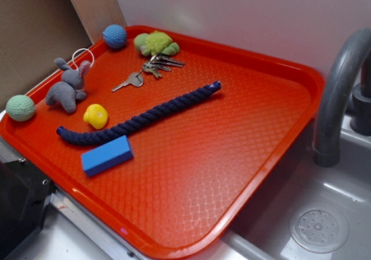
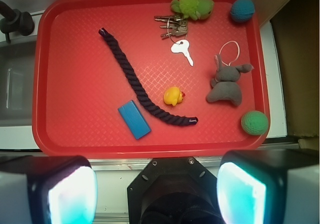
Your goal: Grab the green ball.
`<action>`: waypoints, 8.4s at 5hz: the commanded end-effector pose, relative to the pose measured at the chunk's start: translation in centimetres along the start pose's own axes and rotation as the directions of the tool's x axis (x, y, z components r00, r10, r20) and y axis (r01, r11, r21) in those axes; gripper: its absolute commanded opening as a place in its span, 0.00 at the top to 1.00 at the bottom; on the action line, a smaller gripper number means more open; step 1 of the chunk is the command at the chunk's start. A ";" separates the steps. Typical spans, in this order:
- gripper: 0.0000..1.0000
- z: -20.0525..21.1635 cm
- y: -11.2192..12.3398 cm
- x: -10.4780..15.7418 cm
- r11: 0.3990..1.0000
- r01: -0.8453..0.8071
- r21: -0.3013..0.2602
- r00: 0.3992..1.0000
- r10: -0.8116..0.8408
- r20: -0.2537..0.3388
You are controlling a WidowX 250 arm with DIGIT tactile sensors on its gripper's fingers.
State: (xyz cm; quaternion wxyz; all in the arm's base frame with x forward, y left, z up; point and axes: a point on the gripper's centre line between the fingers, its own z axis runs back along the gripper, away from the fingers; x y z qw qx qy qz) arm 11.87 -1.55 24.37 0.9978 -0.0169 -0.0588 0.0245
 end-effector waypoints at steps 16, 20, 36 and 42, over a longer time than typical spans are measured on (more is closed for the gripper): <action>1.00 -19.0 17.6 -4.1 0.875 0.401 0.270 0.904 -0.331 -0.271; 0.00 -16.0 15.6 -3.2 0.898 0.380 0.219 0.916 -0.333 -0.225; 1.00 -14.6 11.4 1.6 0.957 0.240 0.161 0.955 -0.203 -0.218; 1.00 -5.3 2.9 10.8 0.958 -0.275 0.085 0.954 0.262 0.143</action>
